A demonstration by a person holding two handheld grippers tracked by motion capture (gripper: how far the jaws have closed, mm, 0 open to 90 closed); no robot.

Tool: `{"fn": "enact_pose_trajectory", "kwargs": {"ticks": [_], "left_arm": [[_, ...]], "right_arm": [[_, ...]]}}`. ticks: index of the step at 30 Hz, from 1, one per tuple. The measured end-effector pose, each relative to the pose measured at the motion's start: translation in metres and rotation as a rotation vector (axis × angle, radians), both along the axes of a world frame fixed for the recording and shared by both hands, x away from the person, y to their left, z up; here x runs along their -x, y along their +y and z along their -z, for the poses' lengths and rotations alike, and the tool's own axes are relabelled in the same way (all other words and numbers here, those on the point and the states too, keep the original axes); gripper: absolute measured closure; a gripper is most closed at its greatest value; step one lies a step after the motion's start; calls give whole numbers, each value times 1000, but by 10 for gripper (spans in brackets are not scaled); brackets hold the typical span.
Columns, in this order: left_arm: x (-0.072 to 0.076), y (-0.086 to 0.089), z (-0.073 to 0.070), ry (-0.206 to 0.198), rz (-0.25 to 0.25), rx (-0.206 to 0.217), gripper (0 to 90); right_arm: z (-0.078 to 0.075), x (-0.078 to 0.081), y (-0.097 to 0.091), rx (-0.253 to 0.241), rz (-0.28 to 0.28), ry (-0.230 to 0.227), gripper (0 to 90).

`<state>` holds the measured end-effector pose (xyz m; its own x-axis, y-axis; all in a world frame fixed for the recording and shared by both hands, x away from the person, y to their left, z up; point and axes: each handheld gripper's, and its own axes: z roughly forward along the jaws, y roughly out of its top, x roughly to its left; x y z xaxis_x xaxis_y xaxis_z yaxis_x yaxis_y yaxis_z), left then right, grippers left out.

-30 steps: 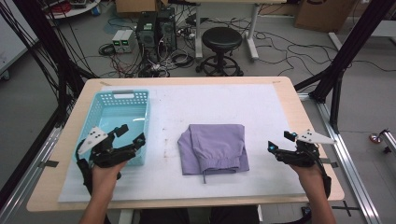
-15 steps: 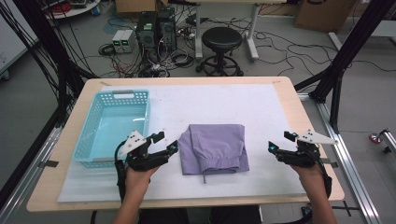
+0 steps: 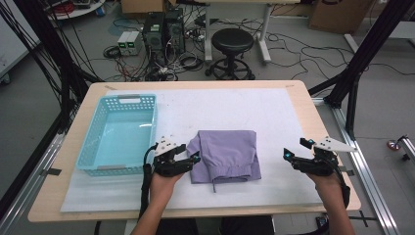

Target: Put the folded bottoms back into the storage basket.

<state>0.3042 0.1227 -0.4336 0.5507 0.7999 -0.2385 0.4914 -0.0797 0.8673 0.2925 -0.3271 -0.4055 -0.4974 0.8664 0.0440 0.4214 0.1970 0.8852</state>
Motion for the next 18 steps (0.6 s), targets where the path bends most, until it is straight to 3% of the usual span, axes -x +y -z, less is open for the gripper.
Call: {"fn": "enact_pose_trajectory", "kwargs": {"ticks": [5, 12, 15, 18], "left_arm": [[-9, -7, 10, 71, -33, -67, 391], [-16, -16, 24, 137, -71, -145, 400], [-15, -22, 25, 129, -73, -180, 402], [-13, -26, 25, 113, -90, -221, 500]], "right_arm": [[0, 0, 0, -1, 0, 2, 210], [0, 1, -2, -4, 2, 4, 210], [1, 1, -2, -5, 4, 5, 210], [1, 1, -2, -5, 4, 7, 210]]}}
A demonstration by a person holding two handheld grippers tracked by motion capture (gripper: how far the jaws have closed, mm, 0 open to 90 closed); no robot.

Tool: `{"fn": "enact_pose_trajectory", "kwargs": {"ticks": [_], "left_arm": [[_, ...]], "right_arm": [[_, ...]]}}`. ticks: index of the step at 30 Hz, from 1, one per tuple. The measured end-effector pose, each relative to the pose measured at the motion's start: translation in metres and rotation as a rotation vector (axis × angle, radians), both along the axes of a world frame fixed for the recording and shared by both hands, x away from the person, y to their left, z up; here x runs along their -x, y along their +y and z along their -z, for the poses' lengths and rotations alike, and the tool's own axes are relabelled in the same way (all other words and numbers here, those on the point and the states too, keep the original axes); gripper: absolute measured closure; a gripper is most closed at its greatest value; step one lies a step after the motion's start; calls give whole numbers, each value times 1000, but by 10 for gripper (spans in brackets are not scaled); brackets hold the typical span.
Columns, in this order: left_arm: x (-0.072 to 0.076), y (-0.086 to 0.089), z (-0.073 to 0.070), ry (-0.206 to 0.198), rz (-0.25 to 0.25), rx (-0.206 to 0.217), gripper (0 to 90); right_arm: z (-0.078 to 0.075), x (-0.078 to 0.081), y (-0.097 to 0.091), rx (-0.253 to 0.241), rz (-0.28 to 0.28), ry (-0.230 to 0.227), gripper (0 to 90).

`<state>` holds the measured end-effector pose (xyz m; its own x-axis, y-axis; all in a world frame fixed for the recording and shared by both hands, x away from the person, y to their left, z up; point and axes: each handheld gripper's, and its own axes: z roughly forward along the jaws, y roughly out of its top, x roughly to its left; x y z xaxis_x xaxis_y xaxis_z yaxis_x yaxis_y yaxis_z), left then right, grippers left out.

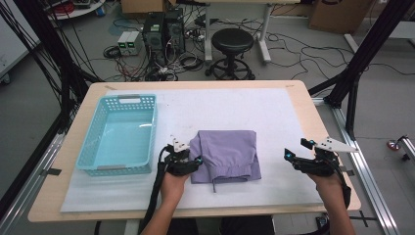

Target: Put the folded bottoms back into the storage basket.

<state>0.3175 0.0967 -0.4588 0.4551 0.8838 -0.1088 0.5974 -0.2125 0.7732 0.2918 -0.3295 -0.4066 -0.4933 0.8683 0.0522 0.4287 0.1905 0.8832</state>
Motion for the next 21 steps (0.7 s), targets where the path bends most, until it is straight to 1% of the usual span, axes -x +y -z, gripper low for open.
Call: {"fn": "enact_pose_trajectory", "kwargs": {"ticks": [1, 2, 4, 8, 10, 13, 15, 16, 20, 21], "left_arm": [[0, -1, 0, -4, -9, -13, 532], [1, -1, 0, -6, -20, -16, 562], [1, 0, 0, -4, -34, -10, 637], [1, 0, 0, 3, -16, 15, 783], [1, -1, 0, 2, -5, 17, 832], [1, -1, 0, 8, -1, 33, 862], [1, -1, -1, 14, 4, 72, 868], [1, -2, -1, 11, 7, 94, 868], [1, -7, -5, -4, 35, 139, 869], [1, -8, -6, -10, 42, 162, 869]], "right_arm": [[0, 0, 0, 1, -1, 0, 210], [0, 0, 0, 0, 0, 1, 210], [0, 0, 0, -1, 1, 2, 210], [1, -1, -1, -1, 1, 1, 210], [1, 0, -1, -2, 2, 3, 210], [1, 0, -1, -3, 3, 3, 210], [1, 0, -2, -5, 4, 4, 210], [1, 0, -2, -4, 3, 4, 210], [1, 0, -2, -5, 3, 4, 210], [1, 0, -2, -5, 3, 4, 210]]}}
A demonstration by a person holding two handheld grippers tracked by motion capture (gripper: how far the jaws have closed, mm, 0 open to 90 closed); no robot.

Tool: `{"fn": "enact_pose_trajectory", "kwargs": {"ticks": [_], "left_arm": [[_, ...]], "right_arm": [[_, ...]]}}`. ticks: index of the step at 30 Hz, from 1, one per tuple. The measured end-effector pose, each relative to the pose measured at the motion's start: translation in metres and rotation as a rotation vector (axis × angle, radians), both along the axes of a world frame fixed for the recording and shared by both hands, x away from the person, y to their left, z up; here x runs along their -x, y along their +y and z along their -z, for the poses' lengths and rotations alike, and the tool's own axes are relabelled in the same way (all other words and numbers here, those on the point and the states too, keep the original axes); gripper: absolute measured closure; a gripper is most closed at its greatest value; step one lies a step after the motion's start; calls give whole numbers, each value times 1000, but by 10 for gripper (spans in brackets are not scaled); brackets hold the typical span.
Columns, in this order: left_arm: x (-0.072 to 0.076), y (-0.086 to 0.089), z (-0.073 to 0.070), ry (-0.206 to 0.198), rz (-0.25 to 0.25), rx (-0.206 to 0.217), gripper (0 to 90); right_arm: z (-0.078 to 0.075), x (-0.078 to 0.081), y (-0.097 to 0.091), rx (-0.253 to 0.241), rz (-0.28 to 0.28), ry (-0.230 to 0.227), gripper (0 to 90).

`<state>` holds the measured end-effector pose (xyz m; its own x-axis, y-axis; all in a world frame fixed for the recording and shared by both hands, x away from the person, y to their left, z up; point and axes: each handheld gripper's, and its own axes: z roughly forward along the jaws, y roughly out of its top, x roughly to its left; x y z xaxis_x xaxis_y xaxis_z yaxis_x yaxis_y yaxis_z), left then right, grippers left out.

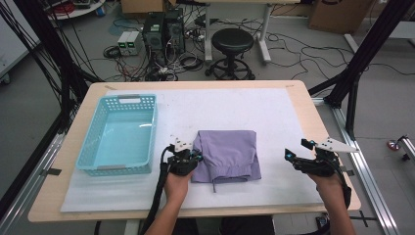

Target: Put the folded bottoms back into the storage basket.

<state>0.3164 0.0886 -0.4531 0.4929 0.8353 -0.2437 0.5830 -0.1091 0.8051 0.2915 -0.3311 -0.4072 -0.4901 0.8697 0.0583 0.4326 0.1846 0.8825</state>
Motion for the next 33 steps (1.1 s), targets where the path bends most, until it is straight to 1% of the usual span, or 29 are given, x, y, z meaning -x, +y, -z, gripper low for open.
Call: {"fn": "enact_pose_trajectory", "kwargs": {"ticks": [1, 3, 6, 8, 10, 13, 17, 18, 19, 20, 21, 25, 27, 30, 32, 33], "left_arm": [[0, -1, -1, -7, 6, 14, 869], [1, -3, -3, -21, 24, 60, 870], [1, -5, -4, -29, 68, 115, 870], [1, -7, -6, -38, 99, 175, 870], [0, -9, -7, -44, 125, 200, 870], [-3, -11, -5, -25, 140, 206, 869], [-5, -12, -2, -15, 120, 170, 858], [-5, -12, -1, -10, 124, 161, 846], [-6, -12, 0, 2, 124, 147, 822], [-6, -13, 1, 4, 118, 131, 775], [-5, -12, 3, 5, 122, 115, 765], [-5, -10, 7, 27, 110, 110, 723], [-4, -9, 6, 16, 92, 98, 654], [-1, -4, 2, 18, 63, 81, 527], [1, 2, 2, 31, 22, 48, 475], [1, 6, 1, 38, -10, 27, 450]], "right_arm": [[0, 0, 0, -1, -1, 0, 210], [0, 0, 0, 0, 0, -1, 210], [0, 0, 0, -2, 1, 2, 210], [0, 0, 0, 1, -1, 3, 210], [1, 0, 0, 1, 0, 3, 210], [1, 0, 1, 3, -3, 4, 210], [0, 1, 1, 1, -4, 7, 210], [0, 1, 1, 2, -3, 5, 210], [1, 1, 1, 1, -3, 6, 210], [1, 1, 0, 1, -3, 6, 210], [1, 1, 0, 1, -3, 7, 210], [1, 1, -1, 0, -1, 6, 210], [1, 1, -1, -1, 1, 6, 210], [1, 1, -1, -2, 1, 7, 210], [1, 1, -2, -2, 2, 9, 210], [1, 1, -2, -1, 2, 8, 210]]}}
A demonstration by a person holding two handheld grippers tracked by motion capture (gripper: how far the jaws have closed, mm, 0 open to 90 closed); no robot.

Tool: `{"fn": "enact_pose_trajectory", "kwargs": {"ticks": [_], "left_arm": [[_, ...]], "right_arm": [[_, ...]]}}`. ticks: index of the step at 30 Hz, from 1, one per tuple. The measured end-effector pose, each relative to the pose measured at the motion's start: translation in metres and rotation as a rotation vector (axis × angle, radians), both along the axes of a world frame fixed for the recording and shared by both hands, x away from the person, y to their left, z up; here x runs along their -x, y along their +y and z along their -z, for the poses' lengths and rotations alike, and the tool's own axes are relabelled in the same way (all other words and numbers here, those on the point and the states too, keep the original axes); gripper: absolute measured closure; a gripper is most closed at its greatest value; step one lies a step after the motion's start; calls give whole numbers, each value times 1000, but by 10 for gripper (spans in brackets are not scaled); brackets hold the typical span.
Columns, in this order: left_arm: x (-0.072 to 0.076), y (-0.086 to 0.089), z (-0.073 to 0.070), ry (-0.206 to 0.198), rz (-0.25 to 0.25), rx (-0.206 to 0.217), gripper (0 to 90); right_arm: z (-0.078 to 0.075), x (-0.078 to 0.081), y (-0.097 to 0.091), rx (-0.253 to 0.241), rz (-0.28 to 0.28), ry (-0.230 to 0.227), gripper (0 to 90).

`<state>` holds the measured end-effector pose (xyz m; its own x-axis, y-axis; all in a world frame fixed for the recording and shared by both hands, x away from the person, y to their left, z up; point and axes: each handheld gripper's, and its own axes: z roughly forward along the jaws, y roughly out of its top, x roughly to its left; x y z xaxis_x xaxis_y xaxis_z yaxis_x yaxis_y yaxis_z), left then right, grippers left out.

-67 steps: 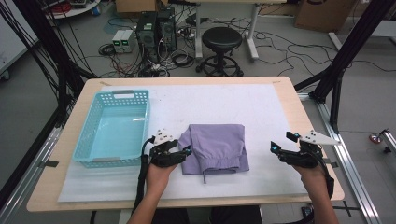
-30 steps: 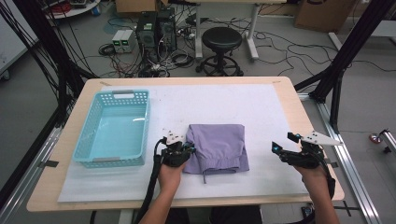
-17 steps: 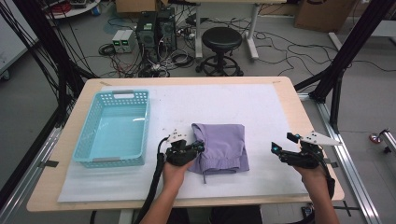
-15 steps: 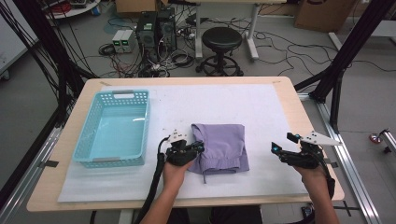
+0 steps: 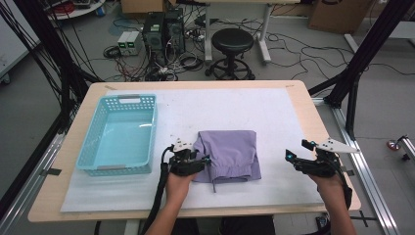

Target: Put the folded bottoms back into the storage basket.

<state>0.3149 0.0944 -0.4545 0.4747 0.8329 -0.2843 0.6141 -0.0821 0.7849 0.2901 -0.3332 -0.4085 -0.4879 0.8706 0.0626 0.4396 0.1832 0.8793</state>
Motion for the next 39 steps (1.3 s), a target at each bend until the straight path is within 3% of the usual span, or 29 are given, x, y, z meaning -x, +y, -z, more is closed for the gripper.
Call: {"fn": "enact_pose_trajectory", "kwargs": {"ticks": [3, 5, 7, 10, 15, 21, 23, 25, 32, 39], "left_arm": [[1, 11, 0, 12, -69, -38, 432], [0, 14, 2, 52, -80, -36, 398], [0, 15, 4, 58, -70, -3, 354], [-2, 12, 7, 76, -13, 71, 352], [-6, 0, 8, 86, 33, 110, 349], [-14, -12, 8, 106, 38, 138, 361], [-16, -14, 10, 112, 32, 158, 422], [-17, -15, 12, 122, 32, 169, 544], [-18, -15, 11, 123, 46, 163, 818], [-16, -13, 8, 87, 70, 186, 864]], "right_arm": [[0, 0, 0, -1, 0, 1, 210], [0, 0, 1, -1, -2, 1, 210], [0, 0, 1, -1, -3, 2, 210], [0, 0, 2, 1, -6, 4, 210], [0, 0, 1, -1, -3, 4, 210], [0, 0, 0, -1, -2, 3, 210], [0, 0, 0, -3, -1, 2, 210], [0, 0, -1, -4, 0, 3, 210], [0, 0, -1, -5, -1, 5, 210], [0, 0, -1, -6, 0, 5, 210]]}}
